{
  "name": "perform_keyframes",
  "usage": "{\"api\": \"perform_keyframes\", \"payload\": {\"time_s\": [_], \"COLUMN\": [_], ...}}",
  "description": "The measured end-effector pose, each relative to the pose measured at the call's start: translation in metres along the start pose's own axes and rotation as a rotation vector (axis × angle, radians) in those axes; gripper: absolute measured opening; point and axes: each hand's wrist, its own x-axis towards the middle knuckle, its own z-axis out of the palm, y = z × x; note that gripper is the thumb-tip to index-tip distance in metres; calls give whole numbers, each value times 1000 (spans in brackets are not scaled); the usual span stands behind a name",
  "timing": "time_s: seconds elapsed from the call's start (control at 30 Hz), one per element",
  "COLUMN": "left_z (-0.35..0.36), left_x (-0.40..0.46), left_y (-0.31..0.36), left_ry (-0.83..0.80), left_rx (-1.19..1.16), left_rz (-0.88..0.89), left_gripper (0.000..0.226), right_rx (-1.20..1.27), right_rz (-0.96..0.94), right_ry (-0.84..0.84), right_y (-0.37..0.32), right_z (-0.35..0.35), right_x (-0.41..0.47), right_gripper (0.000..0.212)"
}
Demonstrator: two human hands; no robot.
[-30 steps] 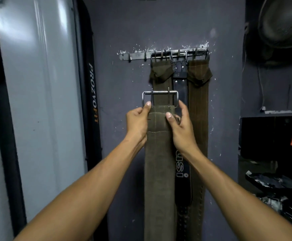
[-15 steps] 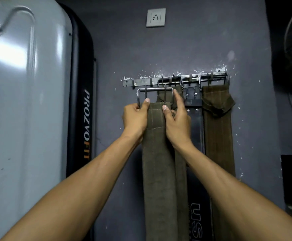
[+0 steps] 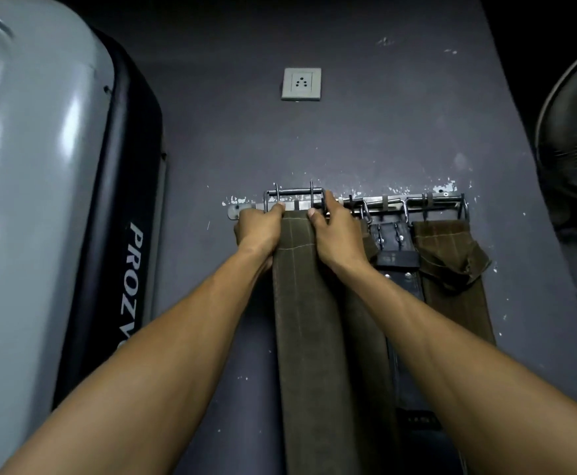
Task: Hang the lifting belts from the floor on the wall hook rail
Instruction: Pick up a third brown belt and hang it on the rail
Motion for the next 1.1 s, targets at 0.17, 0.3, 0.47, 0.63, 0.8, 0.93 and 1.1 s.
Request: {"api": "perform_keyframes", "payload": {"time_s": [0.17,0.3,0.47,0.63,0.8,0.93,1.1], "left_z": [-2,-7,-15,-33,-35,-44,-75], "left_x": [17,-2,-51,-118,-120,-141,-237], "left_y": [-20,-41,-85,-148,-144,-144,-208], "left_ry": [-207,-252,-218,-329,-248,-299,-454], "left_rx": [-124,-279,-68,-39,-61,-201,-169], "left_rz": [-189,-182,-15,-8,-22,-115,-262], "left_gripper": [33,32,48,45,48,49,55], "right_rx": [-65,-95,27,114,157,212,410], "right_rz": [26,-22,39,56,122,165,433], "right_ry": [-39,-2,12,28,94,30,-155], "right_y": [11,21,47,71,74,69,97], "right_z": [21,26,33,42,42,30,15], "right_x": [2,-25,-93,-161,-186,-195,-297], "right_gripper": [56,59,55,58,37,32,32]}}
